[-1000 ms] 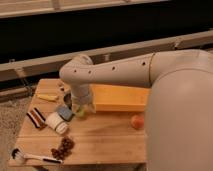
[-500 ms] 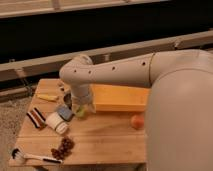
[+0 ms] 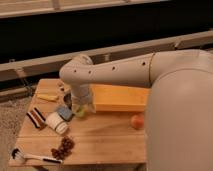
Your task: Place towel in tray
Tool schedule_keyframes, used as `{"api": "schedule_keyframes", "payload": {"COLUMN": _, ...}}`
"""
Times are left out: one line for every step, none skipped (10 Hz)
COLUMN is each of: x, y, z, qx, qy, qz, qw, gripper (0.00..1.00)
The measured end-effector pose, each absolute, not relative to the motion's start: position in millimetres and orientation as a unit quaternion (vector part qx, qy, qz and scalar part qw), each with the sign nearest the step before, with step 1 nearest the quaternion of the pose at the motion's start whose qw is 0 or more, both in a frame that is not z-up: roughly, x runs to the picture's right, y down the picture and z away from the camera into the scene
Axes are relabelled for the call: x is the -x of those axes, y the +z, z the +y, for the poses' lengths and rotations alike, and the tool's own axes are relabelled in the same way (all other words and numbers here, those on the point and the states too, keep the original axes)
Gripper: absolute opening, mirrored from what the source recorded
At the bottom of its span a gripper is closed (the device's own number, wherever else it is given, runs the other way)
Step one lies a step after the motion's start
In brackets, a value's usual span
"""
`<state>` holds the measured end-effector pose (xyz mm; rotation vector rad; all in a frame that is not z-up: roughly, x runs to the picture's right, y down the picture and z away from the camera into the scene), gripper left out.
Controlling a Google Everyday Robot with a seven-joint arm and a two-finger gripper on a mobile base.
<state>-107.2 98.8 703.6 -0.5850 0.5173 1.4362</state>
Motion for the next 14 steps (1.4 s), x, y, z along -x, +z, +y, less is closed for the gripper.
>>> {"api": "schedule_keyframes", "payload": {"x": 107, "y": 704, "z": 99, "qx": 0.261, "qy": 0.641, "qz": 0.231, "qw": 0.684, "gripper": 0.65}}
{"api": "schedule_keyframes", "payload": {"x": 108, "y": 703, "z": 98, "qx": 0.260, "qy": 0.640, "qz": 0.230, "qw": 0.685, "gripper": 0.65}}
{"api": "schedule_keyframes", "payload": {"x": 108, "y": 703, "z": 97, "qx": 0.258, "qy": 0.639, "qz": 0.229, "qw": 0.688, "gripper": 0.65}}
{"api": "schedule_keyframes", "payload": {"x": 111, "y": 703, "z": 91, "qx": 0.253, "qy": 0.635, "qz": 0.223, "qw": 0.695, "gripper": 0.65}}
{"api": "schedule_keyframes", "payload": {"x": 116, "y": 702, "z": 72, "qx": 0.245, "qy": 0.630, "qz": 0.214, "qw": 0.705, "gripper": 0.65}}
{"api": "schedule_keyframes", "payload": {"x": 127, "y": 702, "z": 52, "qx": 0.239, "qy": 0.625, "qz": 0.206, "qw": 0.714, "gripper": 0.65}}
{"api": "schedule_keyframes", "payload": {"x": 139, "y": 705, "z": 36, "qx": 0.237, "qy": 0.622, "qz": 0.199, "qw": 0.720, "gripper": 0.65}}
{"api": "schedule_keyframes", "payload": {"x": 159, "y": 711, "z": 11, "qx": 0.234, "qy": 0.615, "qz": 0.190, "qw": 0.728, "gripper": 0.65}}
{"api": "schedule_keyframes", "payload": {"x": 173, "y": 718, "z": -6, "qx": 0.233, "qy": 0.611, "qz": 0.184, "qw": 0.734, "gripper": 0.65}}
{"api": "schedule_keyframes", "payload": {"x": 182, "y": 724, "z": -20, "qx": 0.232, "qy": 0.608, "qz": 0.179, "qw": 0.738, "gripper": 0.65}}
{"api": "schedule_keyframes", "payload": {"x": 194, "y": 733, "z": -36, "qx": 0.233, "qy": 0.604, "qz": 0.173, "qw": 0.742, "gripper": 0.65}}
{"api": "schedule_keyframes", "payload": {"x": 212, "y": 749, "z": -57, "qx": 0.233, "qy": 0.597, "qz": 0.169, "qw": 0.749, "gripper": 0.65}}
{"api": "schedule_keyframes", "payload": {"x": 218, "y": 761, "z": -65, "qx": 0.234, "qy": 0.593, "qz": 0.171, "qw": 0.751, "gripper": 0.65}}
{"api": "schedule_keyframes", "payload": {"x": 220, "y": 776, "z": -71, "qx": 0.234, "qy": 0.591, "qz": 0.175, "qw": 0.751, "gripper": 0.65}}
